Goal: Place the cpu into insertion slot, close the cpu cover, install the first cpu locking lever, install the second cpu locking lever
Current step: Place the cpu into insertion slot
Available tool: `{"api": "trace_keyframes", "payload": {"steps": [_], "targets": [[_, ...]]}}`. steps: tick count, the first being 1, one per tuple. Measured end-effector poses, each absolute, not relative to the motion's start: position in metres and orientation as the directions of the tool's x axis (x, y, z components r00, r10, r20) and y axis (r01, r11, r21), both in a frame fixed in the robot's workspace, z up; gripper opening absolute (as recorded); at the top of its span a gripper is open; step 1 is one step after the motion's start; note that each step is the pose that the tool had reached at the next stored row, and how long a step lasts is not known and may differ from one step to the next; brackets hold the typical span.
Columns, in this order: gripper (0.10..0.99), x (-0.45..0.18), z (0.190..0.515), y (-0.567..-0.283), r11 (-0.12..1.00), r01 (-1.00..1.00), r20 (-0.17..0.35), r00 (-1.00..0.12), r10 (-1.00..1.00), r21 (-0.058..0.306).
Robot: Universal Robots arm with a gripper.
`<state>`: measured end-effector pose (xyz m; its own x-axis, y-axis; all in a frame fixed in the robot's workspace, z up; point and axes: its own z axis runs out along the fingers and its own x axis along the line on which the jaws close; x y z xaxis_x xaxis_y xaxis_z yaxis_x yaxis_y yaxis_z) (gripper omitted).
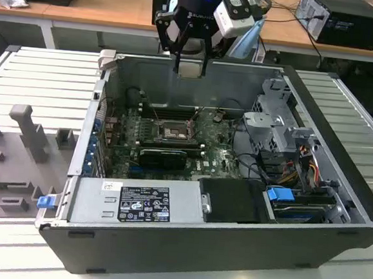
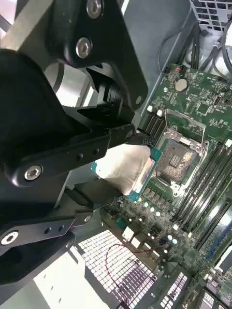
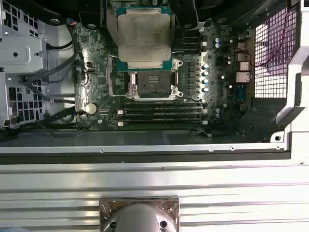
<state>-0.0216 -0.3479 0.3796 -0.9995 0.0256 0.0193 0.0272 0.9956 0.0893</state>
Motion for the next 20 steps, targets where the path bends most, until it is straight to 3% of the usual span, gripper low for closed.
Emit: {"api": "trace_keyframes", "payload": {"steps": [20], "targets": [[0.529,-0.0216,0.3785,-0.3479,0.904,0.419,0.018,-0.908,0.419,0.087]]}}
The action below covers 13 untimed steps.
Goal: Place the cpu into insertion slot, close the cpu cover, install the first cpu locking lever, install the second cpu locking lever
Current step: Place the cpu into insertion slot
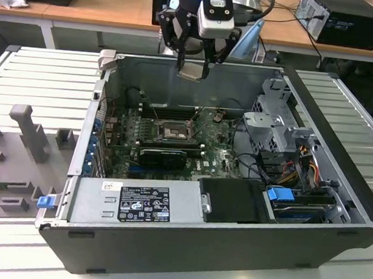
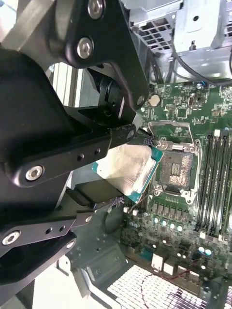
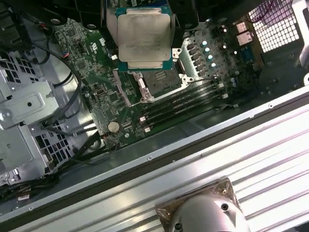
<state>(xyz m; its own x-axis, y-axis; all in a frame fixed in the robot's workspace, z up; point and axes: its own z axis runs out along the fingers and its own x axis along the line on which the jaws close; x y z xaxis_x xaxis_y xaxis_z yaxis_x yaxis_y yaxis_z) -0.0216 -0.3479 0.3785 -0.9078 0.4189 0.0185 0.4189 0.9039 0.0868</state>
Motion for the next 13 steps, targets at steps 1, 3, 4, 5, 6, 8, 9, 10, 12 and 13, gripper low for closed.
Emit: {"api": "trace_keyframes", "payload": {"steps": [1,3,4,5,6,8,9,10,12,13], "targets": [[0.529,-0.0216,0.3785,-0.3479,0.898,0.431,0.018,-0.902,0.431,0.087],[0.529,-0.0216,0.3784,-0.3479,0.880,0.468,0.018,-0.883,0.468,0.087],[0.529,-0.0216,0.3784,-0.3479,0.872,0.482,0.018,-0.876,0.482,0.087],[0.529,-0.0216,0.3784,-0.3479,0.862,0.500,0.018,-0.866,0.500,0.087],[0.529,-0.0216,0.3784,-0.3479,0.854,0.512,0.018,-0.858,0.513,0.086],[0.529,-0.0216,0.3784,-0.3479,0.845,0.528,0.018,-0.849,0.529,0.086],[0.529,-0.0216,0.3784,-0.3479,0.841,0.535,0.018,-0.845,0.535,0.086],[0.529,-0.0216,0.3784,-0.3479,0.836,0.541,0.018,-0.840,0.542,0.086],[0.529,-0.0216,0.3783,-0.3479,0.823,0.562,0.018,-0.827,0.562,0.086],[0.529,-0.0216,0.3783,-0.3479,0.819,0.568,0.018,-0.822,0.569,0.086]]}}
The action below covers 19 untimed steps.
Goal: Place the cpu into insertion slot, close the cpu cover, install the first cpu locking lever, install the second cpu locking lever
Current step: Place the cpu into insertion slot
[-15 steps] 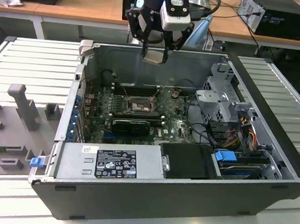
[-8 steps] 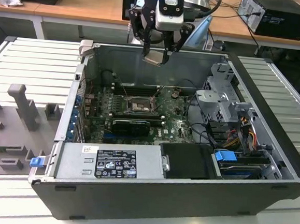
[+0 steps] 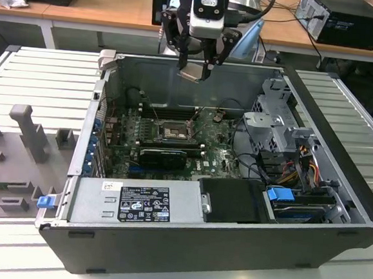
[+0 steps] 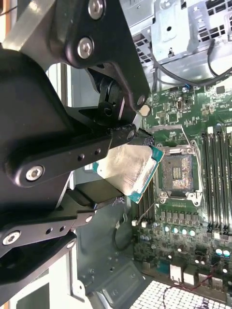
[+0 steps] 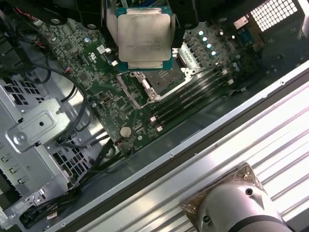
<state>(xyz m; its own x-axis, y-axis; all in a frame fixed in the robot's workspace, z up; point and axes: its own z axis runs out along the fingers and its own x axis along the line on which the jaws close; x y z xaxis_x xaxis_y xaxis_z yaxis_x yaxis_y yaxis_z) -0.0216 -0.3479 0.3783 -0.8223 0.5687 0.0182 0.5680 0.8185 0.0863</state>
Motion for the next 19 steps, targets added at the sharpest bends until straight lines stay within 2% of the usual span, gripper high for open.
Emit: {"api": "trace_keyframes", "payload": {"steps": [19], "targets": [[0.529,-0.0216,0.3781,-0.3479,0.580,0.810,0.018,-0.583,0.812,0.086]]}}
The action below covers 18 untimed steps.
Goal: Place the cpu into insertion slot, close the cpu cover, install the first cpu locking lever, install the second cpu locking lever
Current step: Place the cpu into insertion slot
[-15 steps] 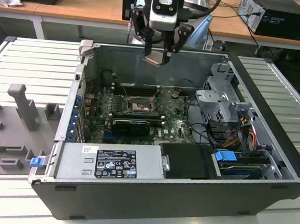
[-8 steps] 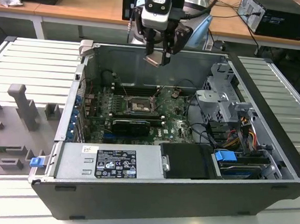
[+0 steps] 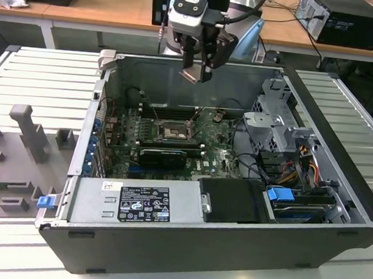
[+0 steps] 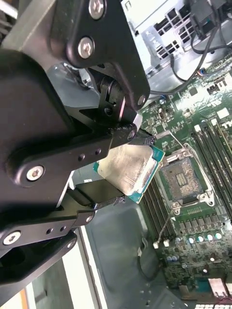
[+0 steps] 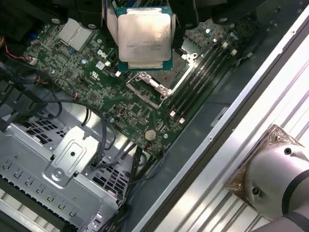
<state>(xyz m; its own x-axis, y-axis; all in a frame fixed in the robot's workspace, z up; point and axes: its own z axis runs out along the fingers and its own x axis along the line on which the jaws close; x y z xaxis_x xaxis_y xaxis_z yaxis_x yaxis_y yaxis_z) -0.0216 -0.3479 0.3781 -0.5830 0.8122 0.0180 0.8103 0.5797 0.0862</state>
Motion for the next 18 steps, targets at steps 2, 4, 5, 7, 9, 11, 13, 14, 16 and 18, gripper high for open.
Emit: {"api": "trace_keyframes", "payload": {"steps": [2,4,5,7,9,11,13,14,16,18], "targets": [[0.529,-0.0216,0.3780,-0.3479,0.541,0.837,0.018,-0.544,0.839,0.086],[0.529,-0.0216,0.3780,-0.3479,0.513,0.854,0.017,-0.516,0.856,0.086],[0.529,-0.0216,0.3779,-0.3479,0.497,0.864,0.017,-0.500,0.866,0.085],[0.529,-0.0216,0.3779,-0.3479,0.458,0.885,0.017,-0.461,0.887,0.085],[0.529,-0.0216,0.3779,-0.3479,0.423,0.902,0.016,-0.426,0.905,0.085],[0.529,-0.0216,0.3779,-0.3479,0.378,0.922,0.016,-0.380,0.925,0.085],[0.529,-0.0216,0.3779,-0.3479,0.358,0.930,0.016,-0.361,0.932,0.085],[0.529,-0.0216,0.3779,-0.3479,0.338,0.937,0.016,-0.341,0.940,0.085],[0.529,-0.0216,0.3779,-0.3479,0.299,0.951,0.016,-0.301,0.953,0.085],[0.529,-0.0216,0.3778,-0.3479,0.251,0.964,0.016,-0.253,0.967,0.085]]}}
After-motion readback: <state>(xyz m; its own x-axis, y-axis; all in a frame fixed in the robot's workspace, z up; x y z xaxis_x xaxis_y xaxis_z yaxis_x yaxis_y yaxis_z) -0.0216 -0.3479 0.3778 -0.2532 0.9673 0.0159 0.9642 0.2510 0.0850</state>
